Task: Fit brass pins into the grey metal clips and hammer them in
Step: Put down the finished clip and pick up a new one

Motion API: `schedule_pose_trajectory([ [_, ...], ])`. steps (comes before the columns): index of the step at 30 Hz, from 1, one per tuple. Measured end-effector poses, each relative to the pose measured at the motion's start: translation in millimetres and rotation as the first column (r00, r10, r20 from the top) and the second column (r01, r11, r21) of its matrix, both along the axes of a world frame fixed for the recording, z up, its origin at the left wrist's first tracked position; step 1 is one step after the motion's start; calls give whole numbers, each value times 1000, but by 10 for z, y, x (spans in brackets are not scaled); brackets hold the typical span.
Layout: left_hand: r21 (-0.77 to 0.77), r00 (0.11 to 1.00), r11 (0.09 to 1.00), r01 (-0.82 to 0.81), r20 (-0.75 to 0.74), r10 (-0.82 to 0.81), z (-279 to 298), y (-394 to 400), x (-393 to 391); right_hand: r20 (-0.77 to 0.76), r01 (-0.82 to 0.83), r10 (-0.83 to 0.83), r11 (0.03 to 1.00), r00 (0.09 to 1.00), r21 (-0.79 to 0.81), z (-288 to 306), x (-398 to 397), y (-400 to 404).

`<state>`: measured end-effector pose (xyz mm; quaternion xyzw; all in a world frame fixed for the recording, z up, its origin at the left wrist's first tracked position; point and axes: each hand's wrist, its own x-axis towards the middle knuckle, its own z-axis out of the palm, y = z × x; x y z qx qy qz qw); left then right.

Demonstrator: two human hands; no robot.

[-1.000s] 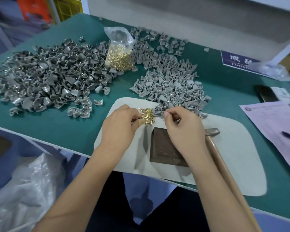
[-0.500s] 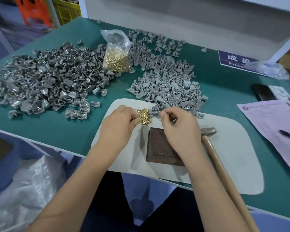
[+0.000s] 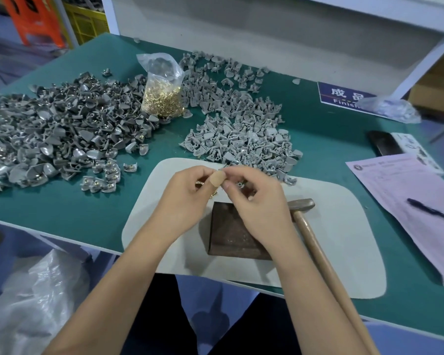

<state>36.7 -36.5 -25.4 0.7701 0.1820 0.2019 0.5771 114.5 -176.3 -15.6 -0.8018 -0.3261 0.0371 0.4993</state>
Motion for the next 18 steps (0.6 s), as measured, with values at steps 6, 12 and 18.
schedule_pose_trajectory([
  [6, -73, 996, 994, 77, -34, -80, 186, 37, 67, -126, 31, -2, 973, 992, 229, -10, 47, -16],
  [12, 316, 990, 948, 38, -142, 7, 87, 76, 201, -152, 264, -231, 928, 961, 261, -38, 73, -34],
  [18, 662, 961, 750, -4, -206, 186, -47, 47, 258, -111, 293, -275, 932, 955, 214, -47, 73, -16],
])
